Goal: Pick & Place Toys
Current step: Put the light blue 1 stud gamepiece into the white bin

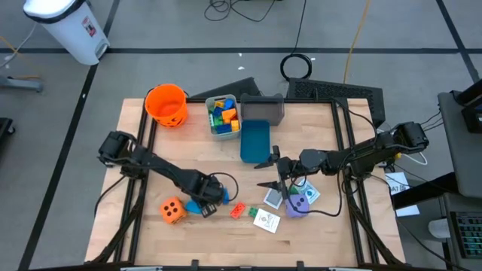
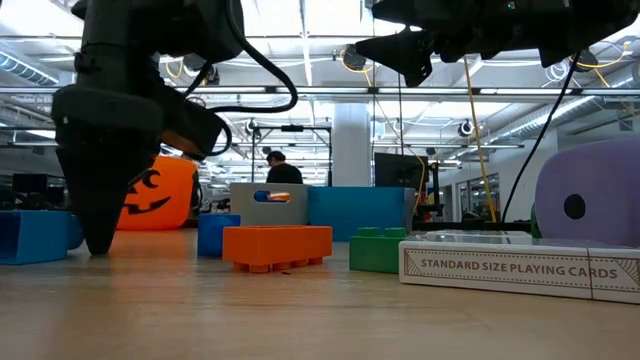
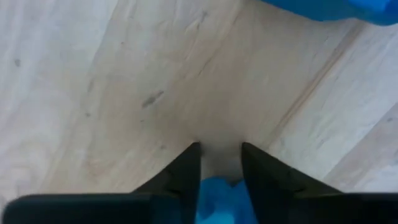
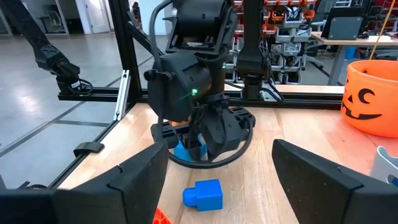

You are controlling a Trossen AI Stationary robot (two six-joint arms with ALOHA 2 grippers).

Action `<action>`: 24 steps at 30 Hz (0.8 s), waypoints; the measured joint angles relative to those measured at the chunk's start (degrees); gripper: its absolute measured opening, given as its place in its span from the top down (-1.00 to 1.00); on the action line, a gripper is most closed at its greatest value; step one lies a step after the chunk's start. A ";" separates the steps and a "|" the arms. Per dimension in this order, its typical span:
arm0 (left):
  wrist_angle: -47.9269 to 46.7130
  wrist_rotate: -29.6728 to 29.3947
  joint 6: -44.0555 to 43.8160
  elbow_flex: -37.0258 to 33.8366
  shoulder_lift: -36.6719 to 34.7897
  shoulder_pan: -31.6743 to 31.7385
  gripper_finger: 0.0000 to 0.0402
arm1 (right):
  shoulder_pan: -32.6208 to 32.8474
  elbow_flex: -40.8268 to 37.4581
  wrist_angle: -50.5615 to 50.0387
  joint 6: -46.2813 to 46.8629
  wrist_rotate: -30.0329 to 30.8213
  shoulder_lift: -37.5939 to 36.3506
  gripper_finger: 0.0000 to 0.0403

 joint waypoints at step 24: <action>-3.36 -1.22 14.59 3.37 -9.50 -7.01 -0.31 | -0.02 -0.09 -1.24 0.00 0.00 0.01 -0.40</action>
